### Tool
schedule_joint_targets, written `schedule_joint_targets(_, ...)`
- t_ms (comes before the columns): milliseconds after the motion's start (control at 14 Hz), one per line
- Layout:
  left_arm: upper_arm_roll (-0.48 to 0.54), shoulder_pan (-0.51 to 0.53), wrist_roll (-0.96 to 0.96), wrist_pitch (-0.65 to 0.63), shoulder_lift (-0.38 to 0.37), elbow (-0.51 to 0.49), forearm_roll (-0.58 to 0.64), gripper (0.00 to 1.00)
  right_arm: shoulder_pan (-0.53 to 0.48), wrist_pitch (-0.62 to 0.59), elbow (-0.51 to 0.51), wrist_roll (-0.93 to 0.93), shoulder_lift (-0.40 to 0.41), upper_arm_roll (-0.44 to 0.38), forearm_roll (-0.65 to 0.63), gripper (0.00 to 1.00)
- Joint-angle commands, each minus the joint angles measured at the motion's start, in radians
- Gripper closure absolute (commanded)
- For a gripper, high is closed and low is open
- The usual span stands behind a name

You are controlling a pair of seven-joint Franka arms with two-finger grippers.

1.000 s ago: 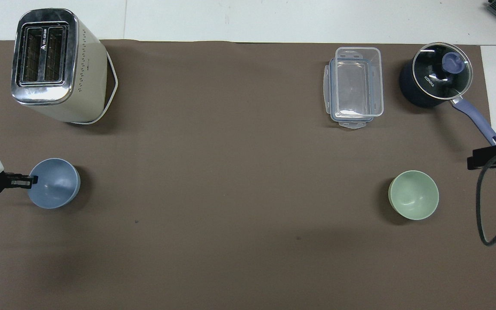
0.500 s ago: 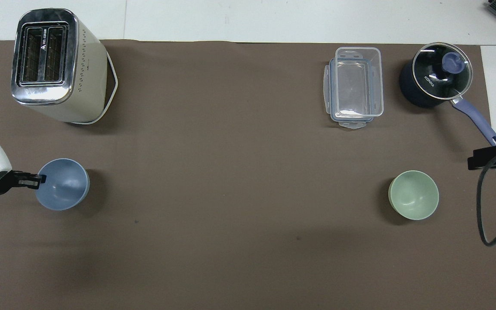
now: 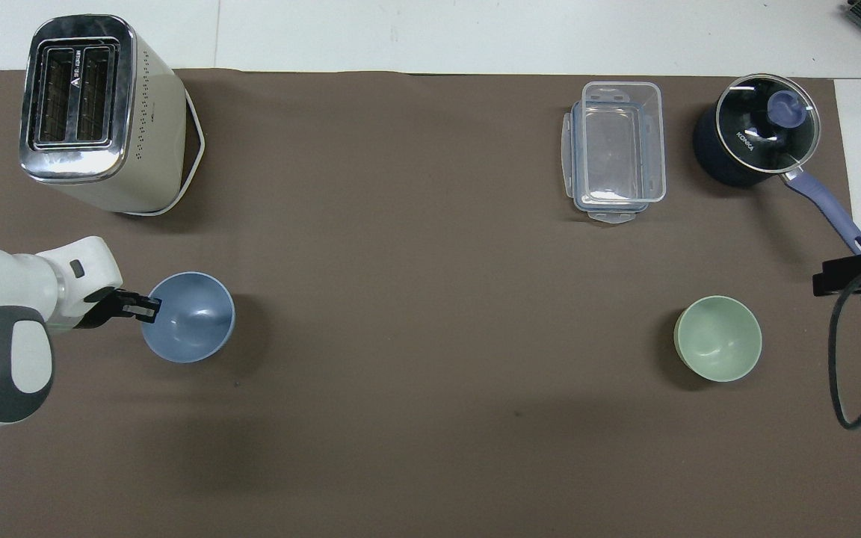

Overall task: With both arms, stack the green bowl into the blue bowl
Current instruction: 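Carry the blue bowl with the left gripper to the table center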

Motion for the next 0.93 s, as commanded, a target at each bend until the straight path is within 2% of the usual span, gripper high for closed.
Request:
schedule_joint_targets(0,0.016,-0.118,-0.142,0.022,-0.016,-0.019,-0.015,1.00,-0.009,-0.012,-0.018,-0.022,-0.021,-0.001,0.016,0.00)
schedule_joint_targets(429,0.014,-0.379,-0.518,0.135,-0.001,-0.010,-0.012,1.00,-0.009,-0.013,-0.018,-0.023,-0.021,-0.003,0.016,0.00)
schedule_joint_targets(714,0.014,-0.529,-0.689,0.248,0.051,-0.012,-0.011,1.00,-0.009,-0.013,-0.018,-0.023,-0.021,-0.003,0.016,0.00)
schedule_joint_targets(857,0.014,-0.568,-0.735,0.266,0.077,-0.012,-0.011,1.00,-0.009,-0.013,-0.018,-0.023,-0.021,-0.003,0.016,0.00)
